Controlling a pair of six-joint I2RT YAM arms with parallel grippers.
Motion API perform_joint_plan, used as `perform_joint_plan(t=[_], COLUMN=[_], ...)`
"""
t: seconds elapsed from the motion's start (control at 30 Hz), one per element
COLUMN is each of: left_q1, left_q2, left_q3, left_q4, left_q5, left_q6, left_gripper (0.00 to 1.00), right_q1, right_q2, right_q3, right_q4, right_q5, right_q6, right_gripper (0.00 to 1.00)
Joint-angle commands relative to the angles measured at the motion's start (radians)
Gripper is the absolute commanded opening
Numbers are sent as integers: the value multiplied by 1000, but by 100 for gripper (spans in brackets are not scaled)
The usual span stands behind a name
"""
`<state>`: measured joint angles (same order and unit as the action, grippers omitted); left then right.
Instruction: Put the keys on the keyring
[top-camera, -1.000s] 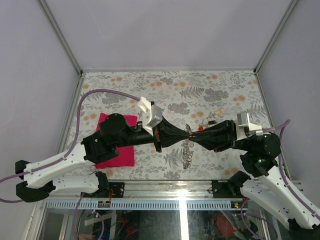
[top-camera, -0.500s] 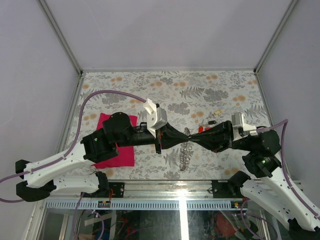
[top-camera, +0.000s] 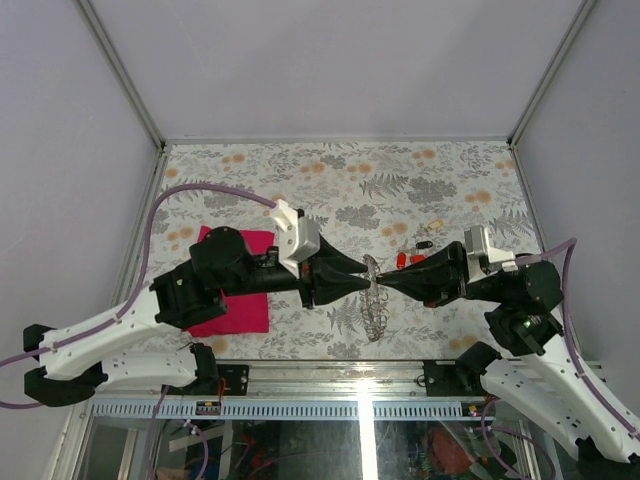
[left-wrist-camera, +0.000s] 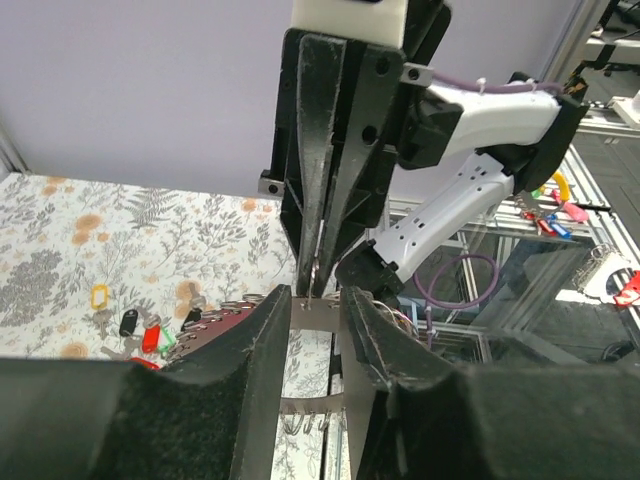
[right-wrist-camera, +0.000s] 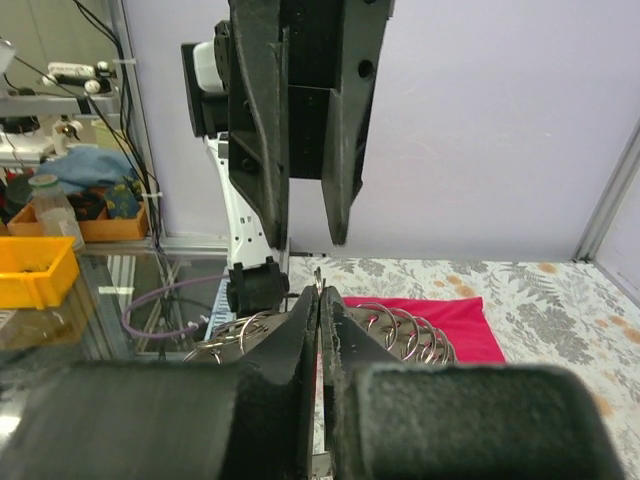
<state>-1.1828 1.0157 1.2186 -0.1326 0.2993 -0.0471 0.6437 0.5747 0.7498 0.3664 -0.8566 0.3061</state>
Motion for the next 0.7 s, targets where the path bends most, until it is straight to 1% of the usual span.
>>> perform_joint_plan(t=[0.0,0.2,0.43,0.53,0.67], left_q1=[0,1,0,0,0], left_q2=[-72,-90,-68,-64,-61], left_q3=[-44,-77,-84,-88,-95], left_q4=[124,180,232,246,263], left_q5=[-18,-22,-4,-4,-7], left_q6=[-6,-28,-46,-49,-56], left_gripper=[28,27,28,30,32], right_q1=[7,7,7,8,7], right_q2=[-10,23,85,105,114], right_q3=[-49,-143,-181,-179,-174], right_q4=[290,611,851,899,905], right_q5=[43,110,153,151,139], right_q6=[161,333,453,481,487], right_gripper=[0,0,0,0,0])
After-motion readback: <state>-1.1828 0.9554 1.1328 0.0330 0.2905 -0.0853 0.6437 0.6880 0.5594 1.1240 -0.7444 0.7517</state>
